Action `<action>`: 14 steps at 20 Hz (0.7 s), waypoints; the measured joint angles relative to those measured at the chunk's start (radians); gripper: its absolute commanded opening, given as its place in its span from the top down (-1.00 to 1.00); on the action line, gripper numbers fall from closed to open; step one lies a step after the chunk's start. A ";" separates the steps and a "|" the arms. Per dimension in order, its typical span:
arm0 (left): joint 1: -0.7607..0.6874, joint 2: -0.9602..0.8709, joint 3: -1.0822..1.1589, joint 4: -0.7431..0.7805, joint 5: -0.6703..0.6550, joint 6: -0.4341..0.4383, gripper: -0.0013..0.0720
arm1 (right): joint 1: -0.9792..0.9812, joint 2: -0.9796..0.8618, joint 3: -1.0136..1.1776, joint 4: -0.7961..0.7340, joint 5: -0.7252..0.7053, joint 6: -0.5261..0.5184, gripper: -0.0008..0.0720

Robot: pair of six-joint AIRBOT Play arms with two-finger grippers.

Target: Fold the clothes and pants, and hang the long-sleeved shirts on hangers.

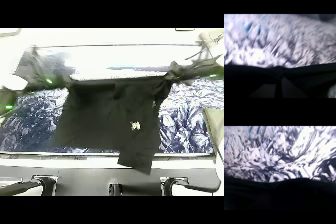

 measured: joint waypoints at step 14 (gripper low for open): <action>0.286 -0.226 0.138 -0.052 -0.470 -0.055 -0.64 | -0.148 -0.169 0.064 -0.018 0.233 -0.029 -0.74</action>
